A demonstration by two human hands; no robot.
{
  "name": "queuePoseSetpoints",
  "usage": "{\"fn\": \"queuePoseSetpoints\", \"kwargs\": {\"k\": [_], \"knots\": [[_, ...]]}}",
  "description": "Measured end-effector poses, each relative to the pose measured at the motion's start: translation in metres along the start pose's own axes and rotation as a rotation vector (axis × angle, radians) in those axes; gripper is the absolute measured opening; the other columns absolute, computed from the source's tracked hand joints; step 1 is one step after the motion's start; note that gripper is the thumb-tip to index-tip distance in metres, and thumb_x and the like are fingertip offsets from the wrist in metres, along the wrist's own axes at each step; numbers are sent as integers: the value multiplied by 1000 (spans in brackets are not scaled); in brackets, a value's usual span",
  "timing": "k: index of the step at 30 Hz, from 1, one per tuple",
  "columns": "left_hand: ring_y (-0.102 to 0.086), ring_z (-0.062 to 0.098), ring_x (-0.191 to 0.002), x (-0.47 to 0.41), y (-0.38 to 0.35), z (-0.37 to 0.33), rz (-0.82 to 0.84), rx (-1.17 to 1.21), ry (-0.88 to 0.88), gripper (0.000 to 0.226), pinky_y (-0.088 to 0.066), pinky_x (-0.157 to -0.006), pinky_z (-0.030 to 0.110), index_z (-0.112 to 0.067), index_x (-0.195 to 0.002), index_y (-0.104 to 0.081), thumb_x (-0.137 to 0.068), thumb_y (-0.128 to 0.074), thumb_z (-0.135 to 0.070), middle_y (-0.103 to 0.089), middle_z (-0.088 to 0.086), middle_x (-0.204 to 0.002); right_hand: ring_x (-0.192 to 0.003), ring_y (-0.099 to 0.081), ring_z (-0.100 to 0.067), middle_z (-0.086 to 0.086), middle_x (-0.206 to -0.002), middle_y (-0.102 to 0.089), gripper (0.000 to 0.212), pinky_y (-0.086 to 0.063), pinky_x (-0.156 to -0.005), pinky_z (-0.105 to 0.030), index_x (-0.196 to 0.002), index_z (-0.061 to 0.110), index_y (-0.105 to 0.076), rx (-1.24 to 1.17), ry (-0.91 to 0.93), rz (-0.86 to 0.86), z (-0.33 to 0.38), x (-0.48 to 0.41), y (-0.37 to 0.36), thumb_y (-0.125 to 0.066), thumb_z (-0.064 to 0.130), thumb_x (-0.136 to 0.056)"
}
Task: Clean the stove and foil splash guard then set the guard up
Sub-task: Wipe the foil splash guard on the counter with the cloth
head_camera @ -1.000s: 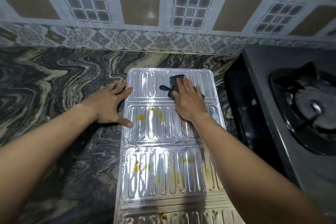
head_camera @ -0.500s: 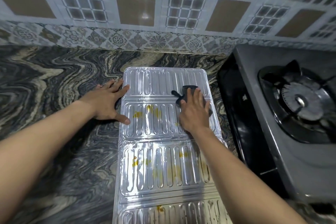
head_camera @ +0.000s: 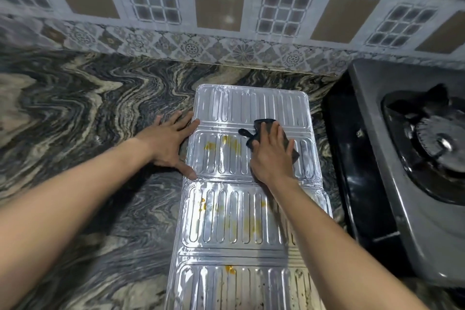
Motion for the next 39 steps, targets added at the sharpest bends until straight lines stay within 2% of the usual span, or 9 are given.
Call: {"fn": "queuePoseSetpoints", "kwargs": {"k": [3, 8, 14, 17, 21, 26, 30, 34, 39], "knots": [[24, 19, -150, -1, -1, -2, 14, 22, 9, 161, 3, -121, 59, -32, -153, 22, -29, -48, -106, 30, -10, -157, -153, 9, -22, -8, -166, 7, 64, 8, -120, -53, -158, 14, 3, 7, 124, 19, 28, -1, -2, -29, 26, -103], [25, 17, -149, 0, 0, -2, 7, 34, 25, 160, 6, -120, 57, -32, -154, 21, -31, -52, -103, 28, -8, -161, -153, 8, -20, -4, -167, 4, 80, 16, -117, -53, -159, 20, -4, 55, 487, 99, 91, 12, -18, -47, 17, -91], [26, 17, -149, 2, -2, 1, 13, 58, 30, 160, 9, -118, 55, -33, -153, 22, -31, -53, -103, 30, -10, -159, -153, 5, -15, 4, -166, -2, 83, 13, -119, -54, -157, 31, -18, 93, 731, 205, 88, 34, -27, -51, 8, -84], [28, 17, -148, 1, -2, 0, 18, 56, 28, 160, 9, -120, 56, -34, -152, 24, -30, -52, -104, 31, -10, -158, -153, 5, -14, 3, -166, -1, 84, 12, -120, -52, -157, 31, -16, 93, 693, 194, 70, 35, -22, -49, 7, -85], [28, 16, -148, 0, -1, -1, 18, 60, 25, 161, 9, -118, 57, -34, -153, 23, -29, -52, -104, 30, -10, -158, -153, 2, -17, -2, -166, -3, 81, 12, -121, -46, -159, 26, -10, 23, 491, 89, 37, 27, -7, -47, 9, -89], [26, 17, -149, 3, -1, -2, 23, 62, 30, 159, 8, -118, 57, -33, -154, 23, -34, -57, -101, 29, -10, -160, -153, -1, -22, -7, -166, -7, 72, 1, -121, -57, -158, 21, -12, 48, 159, -5, 13, 2, 7, -43, 19, -94], [27, 17, -148, 4, -1, -2, 28, 68, 34, 159, 8, -118, 57, -34, -153, 23, -35, -59, -100, 31, -10, -159, -153, -3, -24, -6, -166, -10, 60, 4, -119, -61, -156, 25, -17, 22, 322, 6, 63, 6, -2, -37, 22, -100], [27, 16, -148, 4, 1, -4, 31, 72, 36, 158, 9, -119, 56, -33, -154, 22, -36, -62, -98, 30, -9, -160, -153, 5, -20, -2, -167, 2, 80, 14, -118, -53, -159, 26, -7, 121, 536, 101, 92, 23, -22, -52, 19, -92], [28, 15, -148, 5, 1, -1, 38, 66, 45, 157, 9, -118, 57, -34, -152, 24, -36, -60, -99, 32, -10, -158, -153, 4, -20, -4, -167, 0, 77, 8, -121, -53, -159, 23, -7, 65, 402, 67, 49, 16, -8, -44, 12, -92]]}}
Point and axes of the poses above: each hand's wrist, its own x-axis away from the middle knuckle, its own y-axis out of the back of the hand, z = x × y, the point moved 7 cm from there along -x, towards the middle knuckle
